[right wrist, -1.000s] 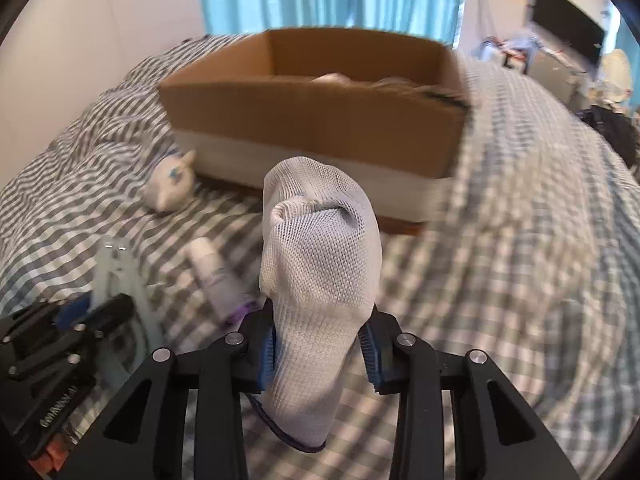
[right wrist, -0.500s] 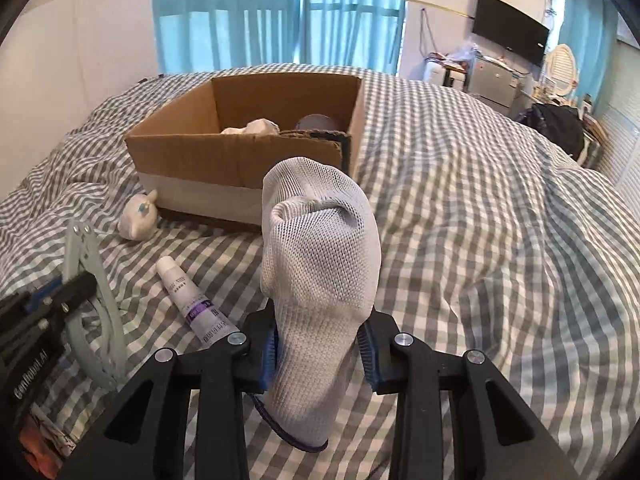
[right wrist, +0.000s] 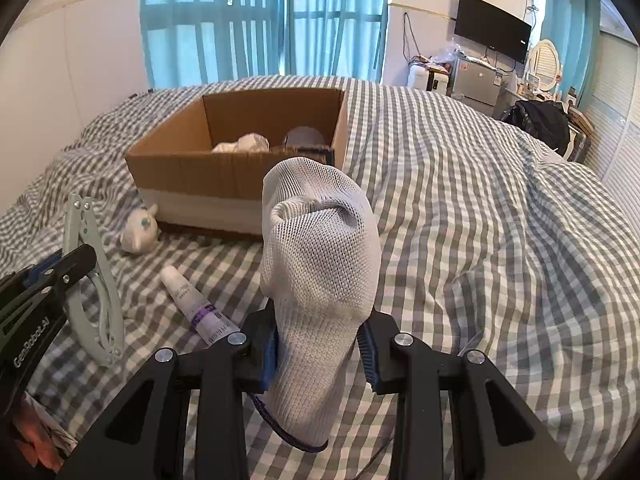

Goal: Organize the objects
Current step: 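Carry the hanger with the left gripper while the right carries the sock, releasing both into the box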

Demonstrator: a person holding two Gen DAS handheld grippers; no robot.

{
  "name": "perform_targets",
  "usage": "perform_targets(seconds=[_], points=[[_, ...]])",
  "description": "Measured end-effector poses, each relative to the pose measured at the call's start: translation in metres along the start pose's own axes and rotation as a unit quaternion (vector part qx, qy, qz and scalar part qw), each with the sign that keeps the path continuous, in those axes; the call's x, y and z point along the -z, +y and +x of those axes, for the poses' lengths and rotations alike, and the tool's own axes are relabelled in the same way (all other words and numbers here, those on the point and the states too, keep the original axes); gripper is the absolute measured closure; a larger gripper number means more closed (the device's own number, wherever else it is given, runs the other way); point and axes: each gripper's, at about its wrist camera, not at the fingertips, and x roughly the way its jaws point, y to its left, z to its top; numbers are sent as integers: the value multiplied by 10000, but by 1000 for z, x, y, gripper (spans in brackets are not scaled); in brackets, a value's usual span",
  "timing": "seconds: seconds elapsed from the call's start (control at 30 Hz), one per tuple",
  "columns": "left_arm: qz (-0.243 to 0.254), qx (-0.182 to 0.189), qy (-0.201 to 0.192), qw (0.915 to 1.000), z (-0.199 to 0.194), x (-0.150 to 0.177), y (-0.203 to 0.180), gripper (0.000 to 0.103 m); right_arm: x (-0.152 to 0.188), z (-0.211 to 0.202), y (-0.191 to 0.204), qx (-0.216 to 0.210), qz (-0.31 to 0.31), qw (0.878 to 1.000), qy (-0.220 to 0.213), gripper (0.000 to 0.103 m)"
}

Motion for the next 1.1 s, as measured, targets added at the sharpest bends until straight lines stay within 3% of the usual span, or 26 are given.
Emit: perform_targets(seconds=[0.2, 0.53, 0.83, 1.1], points=[[17, 162, -275, 9995, -9, -31, -3, 89, -23, -19, -3, -53, 91, 9996, -260, 70], [176, 464, -695, 9963, -8, -107, -17, 89, -92, -28, -7, -145, 183, 9977, -635, 70], [285, 438, -755, 9958, 32, -151, -21, 89, -149, 16, -3, -38, 183, 9979, -616, 70], [385, 420, -477, 9972, 93, -166, -26, 89, -167, 73, -2, -175, 172, 9990, -366, 70]])
